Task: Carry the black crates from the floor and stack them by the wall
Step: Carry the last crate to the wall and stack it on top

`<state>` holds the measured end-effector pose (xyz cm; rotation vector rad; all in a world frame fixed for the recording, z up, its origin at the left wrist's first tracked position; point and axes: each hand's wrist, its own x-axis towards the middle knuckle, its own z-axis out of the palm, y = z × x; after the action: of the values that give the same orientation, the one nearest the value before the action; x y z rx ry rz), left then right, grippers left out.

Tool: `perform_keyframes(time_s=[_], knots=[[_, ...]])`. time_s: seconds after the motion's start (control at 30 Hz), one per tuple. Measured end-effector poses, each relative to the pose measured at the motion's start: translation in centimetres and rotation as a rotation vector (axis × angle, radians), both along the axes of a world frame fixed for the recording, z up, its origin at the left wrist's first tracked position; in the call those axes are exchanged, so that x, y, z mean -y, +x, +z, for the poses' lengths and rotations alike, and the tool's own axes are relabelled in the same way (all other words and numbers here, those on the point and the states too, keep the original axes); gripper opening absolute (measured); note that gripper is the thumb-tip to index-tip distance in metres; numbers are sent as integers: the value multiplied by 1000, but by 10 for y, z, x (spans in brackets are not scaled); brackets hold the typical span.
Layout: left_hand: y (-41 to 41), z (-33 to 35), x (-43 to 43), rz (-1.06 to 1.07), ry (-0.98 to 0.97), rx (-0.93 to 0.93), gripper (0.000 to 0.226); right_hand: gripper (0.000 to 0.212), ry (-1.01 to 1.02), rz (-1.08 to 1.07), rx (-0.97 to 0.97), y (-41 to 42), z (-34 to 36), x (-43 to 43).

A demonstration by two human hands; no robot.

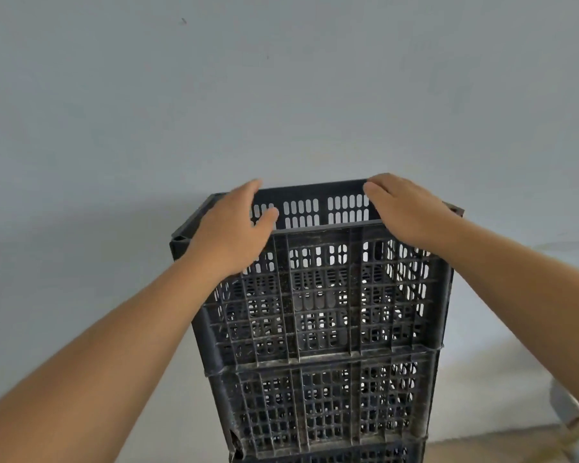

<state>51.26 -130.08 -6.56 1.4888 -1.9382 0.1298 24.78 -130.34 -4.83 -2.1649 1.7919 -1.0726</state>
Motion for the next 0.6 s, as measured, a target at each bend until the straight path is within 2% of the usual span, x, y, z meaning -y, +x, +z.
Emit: perform_keyframes(time_s=[0.1, 0.23, 0.3, 0.4, 0.53, 0.6], knots=[[-25, 20, 22, 5, 283, 124, 66, 50, 39, 77, -147, 21, 19, 20], [-51, 37, 43, 44, 485, 326, 54, 44, 116, 108, -391, 34, 30, 44], [-58, 38, 53, 90, 534, 360, 53, 42, 242, 135, -462, 35, 27, 53], [-64, 27, 63, 143, 595, 409, 57, 54, 427, 177, -569, 33, 16, 59], [-70, 15, 69, 179, 619, 443, 54, 51, 463, 199, -608, 31, 5, 63], [-70, 14, 73, 182, 612, 499, 44, 46, 480, 178, -614, 32, 5, 71]])
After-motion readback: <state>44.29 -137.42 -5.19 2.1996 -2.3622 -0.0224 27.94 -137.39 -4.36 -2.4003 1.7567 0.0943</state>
